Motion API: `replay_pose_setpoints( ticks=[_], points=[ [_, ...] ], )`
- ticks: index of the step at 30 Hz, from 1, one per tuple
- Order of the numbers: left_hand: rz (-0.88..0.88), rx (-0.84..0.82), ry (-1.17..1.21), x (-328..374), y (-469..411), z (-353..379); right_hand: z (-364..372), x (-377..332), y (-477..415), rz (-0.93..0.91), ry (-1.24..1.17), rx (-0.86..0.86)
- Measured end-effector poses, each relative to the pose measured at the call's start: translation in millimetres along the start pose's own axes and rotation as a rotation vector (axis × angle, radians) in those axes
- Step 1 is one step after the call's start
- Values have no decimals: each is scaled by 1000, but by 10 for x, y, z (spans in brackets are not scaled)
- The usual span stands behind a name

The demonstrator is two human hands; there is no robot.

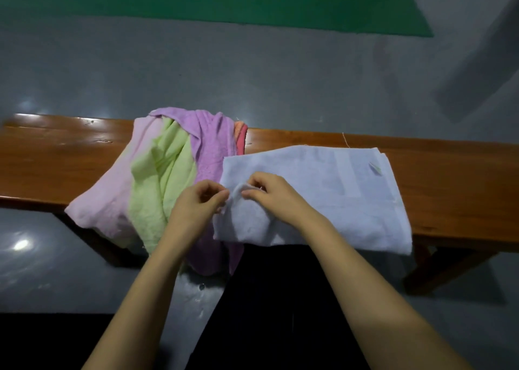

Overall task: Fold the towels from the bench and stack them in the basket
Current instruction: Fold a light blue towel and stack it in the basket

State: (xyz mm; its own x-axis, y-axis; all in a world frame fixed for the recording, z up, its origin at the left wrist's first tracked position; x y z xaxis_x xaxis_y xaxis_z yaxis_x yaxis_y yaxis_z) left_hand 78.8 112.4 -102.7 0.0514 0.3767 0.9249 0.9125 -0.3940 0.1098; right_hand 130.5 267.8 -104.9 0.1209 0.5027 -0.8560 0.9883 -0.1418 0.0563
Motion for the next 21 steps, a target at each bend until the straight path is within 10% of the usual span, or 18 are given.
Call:
replay_pose_setpoints(
  ticks=[9,21],
  points=[
    [-196,-121,-510,99,-509,195,67,386,-160,108,-19,63],
    [-178,-66,265,96,-731,405,102,475,-153,118,-135,48]
  ],
)
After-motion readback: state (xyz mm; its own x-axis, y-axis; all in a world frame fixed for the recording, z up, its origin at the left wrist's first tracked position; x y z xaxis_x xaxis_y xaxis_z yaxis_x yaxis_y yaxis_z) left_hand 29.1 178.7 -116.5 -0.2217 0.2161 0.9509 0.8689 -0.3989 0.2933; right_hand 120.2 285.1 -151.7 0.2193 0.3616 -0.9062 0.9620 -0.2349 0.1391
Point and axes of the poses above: each hand's wrist, its own y-axis away from the middle knuckle, its own z-axis out of the palm, x = y × z, the point moved 6 cm from there along -y, towards the middle knuckle, and after that the axes turned 1 degree about -z, right-handed, at the moved point
